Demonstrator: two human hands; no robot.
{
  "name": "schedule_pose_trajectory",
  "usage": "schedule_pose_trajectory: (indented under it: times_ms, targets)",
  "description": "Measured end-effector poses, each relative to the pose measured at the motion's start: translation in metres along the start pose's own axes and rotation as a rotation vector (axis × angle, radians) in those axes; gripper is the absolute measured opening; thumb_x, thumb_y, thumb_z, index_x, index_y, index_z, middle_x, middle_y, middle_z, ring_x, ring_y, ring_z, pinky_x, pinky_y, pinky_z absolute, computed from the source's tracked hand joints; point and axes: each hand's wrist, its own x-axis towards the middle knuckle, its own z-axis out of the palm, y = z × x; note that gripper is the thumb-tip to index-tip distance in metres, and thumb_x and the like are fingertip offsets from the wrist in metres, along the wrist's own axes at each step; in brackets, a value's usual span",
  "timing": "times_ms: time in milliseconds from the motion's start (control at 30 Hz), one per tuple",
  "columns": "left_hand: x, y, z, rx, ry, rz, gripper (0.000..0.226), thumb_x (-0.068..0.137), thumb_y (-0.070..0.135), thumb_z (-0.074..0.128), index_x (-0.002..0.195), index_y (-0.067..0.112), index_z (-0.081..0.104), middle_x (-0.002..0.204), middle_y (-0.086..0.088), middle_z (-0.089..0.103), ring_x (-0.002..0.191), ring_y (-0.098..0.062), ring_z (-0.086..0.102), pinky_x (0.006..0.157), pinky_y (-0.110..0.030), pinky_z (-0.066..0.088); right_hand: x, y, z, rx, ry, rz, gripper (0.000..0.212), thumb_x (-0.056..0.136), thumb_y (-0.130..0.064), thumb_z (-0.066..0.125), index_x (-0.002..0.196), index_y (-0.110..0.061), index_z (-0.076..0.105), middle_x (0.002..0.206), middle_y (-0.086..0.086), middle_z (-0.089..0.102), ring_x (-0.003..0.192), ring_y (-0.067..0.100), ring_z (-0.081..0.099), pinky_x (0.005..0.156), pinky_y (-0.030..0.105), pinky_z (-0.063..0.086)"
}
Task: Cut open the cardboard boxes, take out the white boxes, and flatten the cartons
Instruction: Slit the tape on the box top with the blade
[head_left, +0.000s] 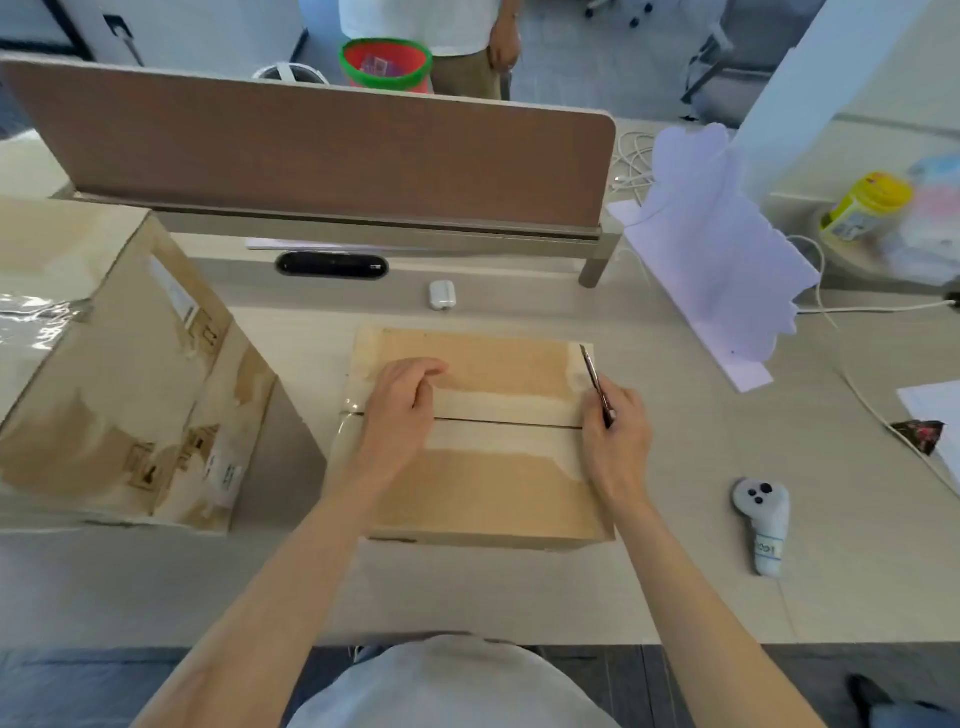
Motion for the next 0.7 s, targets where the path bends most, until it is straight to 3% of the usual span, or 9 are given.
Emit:
schedule_pose_trajectory:
  times_ms: [67,133,233,300,400,567,700]
  targets:
    - [-0.006,-0.030,-0.029,0.218,-0.037,0.105,0.038,0.093,0.003,0.040,0.119,0.016,0.064,0.127,0.002,0.061,0.124,-0.020,0.048,0.107,-0.037,0.038,0.001,0.002,0.006,-0.099,-0.005,-0.093,0.026,0.097,-0.015,0.054,0.120,-0.017,0.067,0.087,-0.005,0.053,0.090,0.021,0.050,0.081,0.020,0.035]
    - [-0.015,-0.055,-0.050,0.294,-0.088,0.077,0.039,0.099,0.014,0.038,0.133,0.021,0.056,0.146,0.003,0.046,0.139,-0.020,0.033,0.115,-0.044,0.029,-0.001,0.000,0.015,-0.145,0.003,-0.150,0.027,0.096,-0.013,0.055,0.120,-0.016,0.068,0.086,-0.004,0.054,0.089,0.026,0.050,0.081,0.020,0.033]
    - [-0.027,-0.064,-0.071,0.062,-0.187,-0.184,0.041,0.105,0.030,0.035,0.145,0.035,0.040,0.161,0.015,0.008,0.148,-0.007,0.008,0.119,-0.035,0.016,-0.008,-0.009,0.031,-0.177,-0.002,-0.231,0.029,0.094,-0.008,0.057,0.119,-0.016,0.069,0.083,-0.003,0.053,0.085,0.026,0.048,0.081,0.015,0.031]
    - [-0.033,-0.068,-0.081,-0.047,-0.211,-0.290,0.042,0.104,0.037,0.035,0.145,0.047,0.034,0.161,0.019,-0.002,0.145,0.000,0.005,0.119,-0.037,0.017,-0.011,-0.016,0.041,-0.199,0.005,-0.277,0.028,0.093,-0.006,0.059,0.117,-0.016,0.070,0.082,-0.003,0.053,0.083,0.025,0.046,0.080,0.014,0.030]
    - [-0.037,-0.076,-0.092,-0.100,-0.206,-0.303,0.041,0.103,0.041,0.035,0.140,0.058,0.032,0.161,0.017,0.005,0.141,0.006,0.003,0.120,-0.040,0.016,-0.015,-0.024,0.051,-0.225,0.023,-0.304,0.027,0.092,-0.004,0.062,0.115,-0.014,0.071,0.082,-0.001,0.056,0.082,0.026,0.046,0.078,0.016,0.030]
    - [-0.042,-0.078,-0.098,-0.215,-0.208,-0.305,0.040,0.104,0.039,0.036,0.140,0.056,0.034,0.157,0.021,0.020,0.146,0.001,0.009,0.122,-0.040,0.015,-0.022,-0.029,0.047,-0.246,0.001,-0.285,0.028,0.093,-0.005,0.060,0.117,-0.014,0.070,0.083,-0.006,0.052,0.087,0.027,0.048,0.077,0.014,0.029]
    - [-0.047,-0.076,-0.103,-0.277,-0.223,-0.337,0.041,0.104,0.039,0.036,0.140,0.059,0.031,0.156,0.024,0.023,0.145,0.000,0.015,0.121,-0.039,0.017,-0.029,-0.044,0.045,-0.273,-0.002,-0.280,0.028,0.093,-0.007,0.059,0.118,-0.013,0.069,0.083,-0.001,0.056,0.090,0.024,0.050,0.073,0.021,0.035]
